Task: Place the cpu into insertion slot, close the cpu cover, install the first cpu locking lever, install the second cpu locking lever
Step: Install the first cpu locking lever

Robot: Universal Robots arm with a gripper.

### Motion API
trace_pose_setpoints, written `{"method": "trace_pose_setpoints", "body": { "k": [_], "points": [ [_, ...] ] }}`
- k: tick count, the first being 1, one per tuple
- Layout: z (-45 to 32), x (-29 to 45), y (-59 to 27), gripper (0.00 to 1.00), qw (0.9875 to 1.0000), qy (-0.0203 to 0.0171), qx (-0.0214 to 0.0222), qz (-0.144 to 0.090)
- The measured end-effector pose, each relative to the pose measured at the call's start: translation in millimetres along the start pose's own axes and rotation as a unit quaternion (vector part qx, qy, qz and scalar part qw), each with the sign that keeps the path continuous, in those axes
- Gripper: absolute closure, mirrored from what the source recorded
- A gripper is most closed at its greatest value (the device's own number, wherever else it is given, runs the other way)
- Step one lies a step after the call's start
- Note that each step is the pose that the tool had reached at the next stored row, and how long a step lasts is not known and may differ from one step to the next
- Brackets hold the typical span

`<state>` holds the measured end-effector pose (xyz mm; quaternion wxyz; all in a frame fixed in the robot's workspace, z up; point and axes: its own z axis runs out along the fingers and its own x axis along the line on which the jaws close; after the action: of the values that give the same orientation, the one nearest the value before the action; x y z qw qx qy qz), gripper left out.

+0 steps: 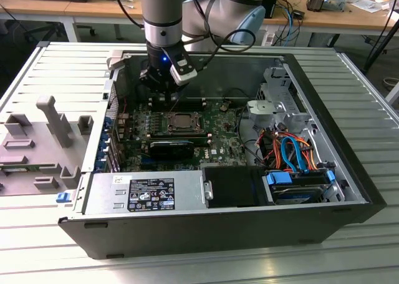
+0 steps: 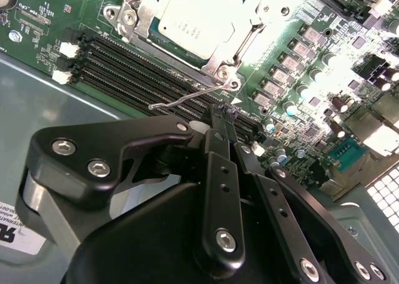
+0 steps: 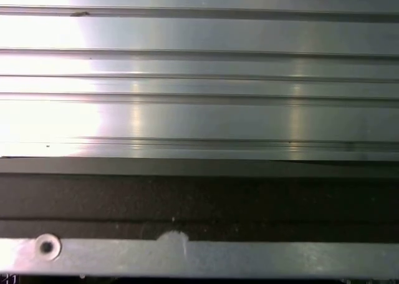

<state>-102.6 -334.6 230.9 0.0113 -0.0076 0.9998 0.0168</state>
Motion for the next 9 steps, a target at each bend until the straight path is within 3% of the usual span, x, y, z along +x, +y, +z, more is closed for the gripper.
{"method": "trace_pose_setpoints", "body": {
  "k": [9],
  "points": [
    [3.2,0.0,-0.1,0.89,1.0,0.0,0.0001,0.0]
  ]
}}
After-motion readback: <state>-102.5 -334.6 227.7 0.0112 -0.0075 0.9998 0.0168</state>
